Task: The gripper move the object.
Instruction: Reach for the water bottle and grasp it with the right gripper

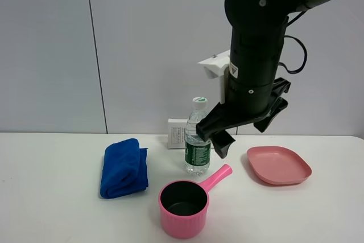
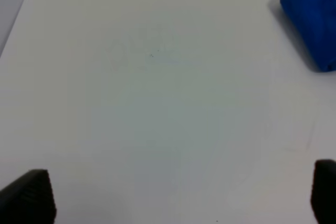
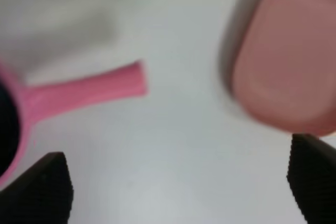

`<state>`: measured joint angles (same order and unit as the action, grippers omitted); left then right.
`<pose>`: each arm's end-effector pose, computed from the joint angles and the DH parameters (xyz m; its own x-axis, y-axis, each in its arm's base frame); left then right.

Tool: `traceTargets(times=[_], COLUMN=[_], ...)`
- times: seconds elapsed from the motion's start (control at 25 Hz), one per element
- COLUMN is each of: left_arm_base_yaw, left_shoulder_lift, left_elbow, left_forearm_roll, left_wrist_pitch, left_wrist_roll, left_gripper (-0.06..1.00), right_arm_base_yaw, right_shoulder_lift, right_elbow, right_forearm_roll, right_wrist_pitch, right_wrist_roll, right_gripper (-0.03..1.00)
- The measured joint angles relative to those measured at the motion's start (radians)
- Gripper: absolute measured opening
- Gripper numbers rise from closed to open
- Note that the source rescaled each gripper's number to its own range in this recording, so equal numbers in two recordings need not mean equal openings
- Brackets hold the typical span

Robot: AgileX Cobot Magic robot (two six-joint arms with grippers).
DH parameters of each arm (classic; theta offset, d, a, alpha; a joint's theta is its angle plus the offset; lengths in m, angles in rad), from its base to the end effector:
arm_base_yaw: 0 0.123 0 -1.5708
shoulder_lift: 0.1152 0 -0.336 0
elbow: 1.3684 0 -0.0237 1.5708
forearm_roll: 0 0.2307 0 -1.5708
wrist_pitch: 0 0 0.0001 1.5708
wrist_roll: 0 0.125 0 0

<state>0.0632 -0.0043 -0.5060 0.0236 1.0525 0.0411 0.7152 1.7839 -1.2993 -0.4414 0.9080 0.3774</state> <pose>-0.0444 -0.0002 0.2546 -0.4422 0.0249 -0.8966 -0.0583 0.9967 0.0564 0.3044 0.2086 0.2617 -0.7655 -0.5473 -0.3384 -0.4686 0.8346 -0.2896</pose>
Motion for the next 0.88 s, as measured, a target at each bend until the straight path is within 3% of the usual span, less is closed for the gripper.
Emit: traceTargets(times=[0.32, 0.56, 0.88], left_arm_base_yaw=[0.0, 0.0, 0.0], left_shoulder_lift=[0.0, 0.0, 0.0], left_elbow=[0.0, 0.0, 0.0], left_forearm_roll=[0.0, 0.0, 0.0], left_wrist_pitch=[0.0, 0.0, 0.0], left_wrist_roll=[0.0, 0.0, 0.0], left_gripper=[1.0, 1.0, 1.0], right_arm_base_yaw=[-0.037, -0.047, -0.14], right_shoulder_lift=[0.0, -0.042, -0.122], right_elbow=[0.098, 0.224, 0.418], right_forearm_roll=[-0.078, -0.079, -0.128], right_wrist_pitch=[-0.291, -0.41, -0.754], right_wrist_roll=[0.031, 0.032, 0.032], right_gripper=[0.56, 0.56, 0.56])
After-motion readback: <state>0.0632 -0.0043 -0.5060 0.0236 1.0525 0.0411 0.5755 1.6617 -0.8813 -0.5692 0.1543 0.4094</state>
